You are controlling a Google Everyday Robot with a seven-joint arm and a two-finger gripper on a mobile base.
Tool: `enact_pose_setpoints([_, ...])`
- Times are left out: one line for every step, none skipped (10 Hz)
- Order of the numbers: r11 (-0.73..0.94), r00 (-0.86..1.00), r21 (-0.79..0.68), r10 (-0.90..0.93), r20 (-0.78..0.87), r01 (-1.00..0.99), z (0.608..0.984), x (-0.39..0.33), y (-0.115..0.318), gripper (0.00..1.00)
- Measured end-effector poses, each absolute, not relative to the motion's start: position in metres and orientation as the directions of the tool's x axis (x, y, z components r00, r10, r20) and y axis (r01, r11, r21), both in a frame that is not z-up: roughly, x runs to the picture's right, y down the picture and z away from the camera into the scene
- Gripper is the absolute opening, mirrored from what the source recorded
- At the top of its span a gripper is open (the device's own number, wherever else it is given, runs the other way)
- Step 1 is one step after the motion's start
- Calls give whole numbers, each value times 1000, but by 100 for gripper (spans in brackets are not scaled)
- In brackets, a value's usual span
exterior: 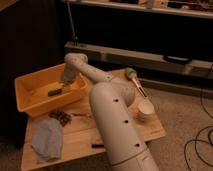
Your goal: Place pepper in paper cup
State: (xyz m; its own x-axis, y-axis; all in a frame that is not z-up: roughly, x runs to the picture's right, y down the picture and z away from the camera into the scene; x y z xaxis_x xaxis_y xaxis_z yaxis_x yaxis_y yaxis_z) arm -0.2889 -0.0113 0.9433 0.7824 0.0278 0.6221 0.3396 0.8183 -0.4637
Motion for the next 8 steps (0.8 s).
enact_pose_setpoints([811,782,-472,29,623,346,944,-289,-10,65])
enact_pose_setpoints([806,783,-478,29,621,349,945,-287,-10,65])
enact_pose_setpoints([795,788,-490,24,615,358,946,-288,-9,65])
enact_pose_setpoints([784,793,-499,15,609,368,946,-292,-8,65])
enact_pose_setpoints([776,799,-509,10,602,373,947,-294,-6,65])
enact_pose_setpoints([770,804,-515,7,595,375,948,-294,-7,65])
enact_pose_setpoints([762,812,-527,1,583,377,950,-293,-5,65])
enact_pose_setpoints([757,818,-534,-3,575,378,951,-293,-5,65])
